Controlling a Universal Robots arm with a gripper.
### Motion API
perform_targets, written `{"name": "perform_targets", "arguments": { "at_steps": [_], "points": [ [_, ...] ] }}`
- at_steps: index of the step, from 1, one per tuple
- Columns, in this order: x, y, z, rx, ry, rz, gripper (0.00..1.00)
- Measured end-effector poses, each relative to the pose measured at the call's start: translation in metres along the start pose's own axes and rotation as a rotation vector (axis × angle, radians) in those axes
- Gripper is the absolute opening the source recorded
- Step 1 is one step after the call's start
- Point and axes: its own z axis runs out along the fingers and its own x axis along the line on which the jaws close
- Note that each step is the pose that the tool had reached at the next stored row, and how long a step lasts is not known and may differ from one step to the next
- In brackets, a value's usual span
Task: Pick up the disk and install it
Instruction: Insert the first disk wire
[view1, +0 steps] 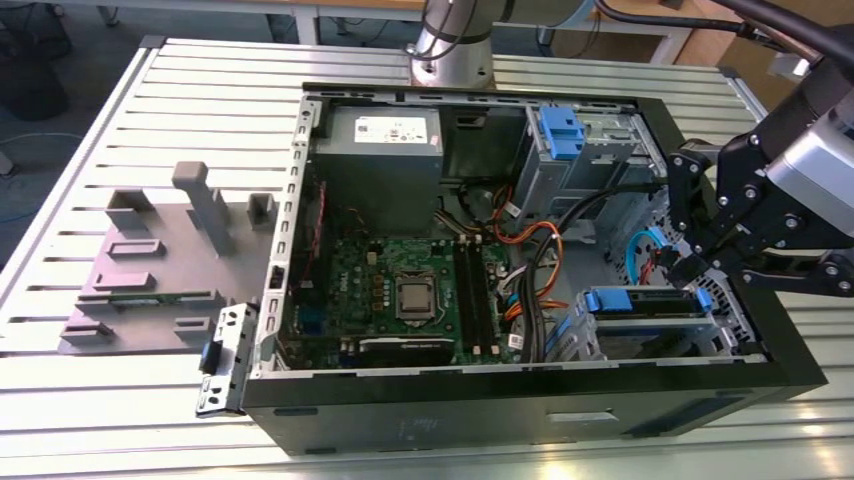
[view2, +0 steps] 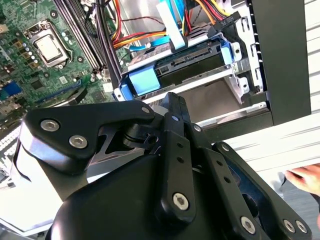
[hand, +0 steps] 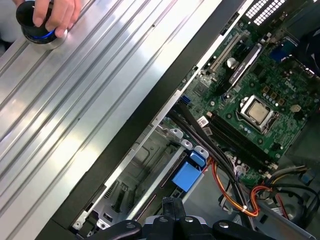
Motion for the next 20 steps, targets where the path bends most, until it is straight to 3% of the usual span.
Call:
{"name": "perform_targets", "arguments": {
  "at_steps": [20],
  "points": [
    [0.0, 0.0, 0.0001, -0.0025, 0.0011, -0.034, 0.11]
  ]
}}
